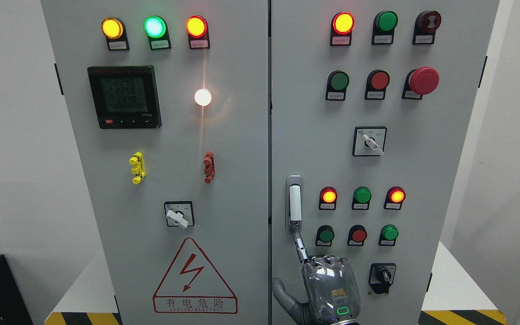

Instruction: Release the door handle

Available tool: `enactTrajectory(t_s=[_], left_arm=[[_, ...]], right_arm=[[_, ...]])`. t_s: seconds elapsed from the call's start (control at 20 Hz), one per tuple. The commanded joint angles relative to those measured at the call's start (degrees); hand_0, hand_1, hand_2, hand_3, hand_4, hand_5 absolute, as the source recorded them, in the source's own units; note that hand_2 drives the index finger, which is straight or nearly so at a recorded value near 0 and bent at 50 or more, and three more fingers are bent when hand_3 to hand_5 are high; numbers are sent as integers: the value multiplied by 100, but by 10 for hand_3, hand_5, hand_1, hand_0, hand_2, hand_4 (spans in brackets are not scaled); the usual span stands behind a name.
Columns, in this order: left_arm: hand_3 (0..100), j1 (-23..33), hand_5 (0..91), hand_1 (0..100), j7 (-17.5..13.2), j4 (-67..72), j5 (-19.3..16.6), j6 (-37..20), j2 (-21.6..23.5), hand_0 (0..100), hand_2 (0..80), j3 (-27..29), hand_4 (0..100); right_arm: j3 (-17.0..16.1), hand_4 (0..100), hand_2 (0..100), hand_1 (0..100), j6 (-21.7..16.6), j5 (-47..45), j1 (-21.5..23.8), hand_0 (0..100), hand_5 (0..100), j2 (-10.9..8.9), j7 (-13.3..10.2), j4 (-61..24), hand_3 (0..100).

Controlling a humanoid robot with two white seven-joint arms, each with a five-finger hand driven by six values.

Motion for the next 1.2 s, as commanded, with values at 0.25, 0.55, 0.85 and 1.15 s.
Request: enactTrajectory(t_s=[0.25,0.55,0.85,1.15], left_arm=[[0,-150,0,556,5,167,8,1,0,120,0,0,0],[0,-150,0,556,5,167,-1,1,0,120,0,0,0],[0,-150,0,556,5,167,8,1,0,120,0,0,0],[0,-150,0,556,5,167,8,1,0,120,0,0,0]], right_arm=[[-14,1000,41,239,12,-1,9,339,1000,0,13,29,1000],[-14,1000,41,238,12,-1,36,339,1000,0,13,21,1000],[-14,1000,41,238,12,-1,71,339,1000,0,13,21,1000],[-14,1000,41,238,12,-1,62,339,1000,-9,13,12,1000]])
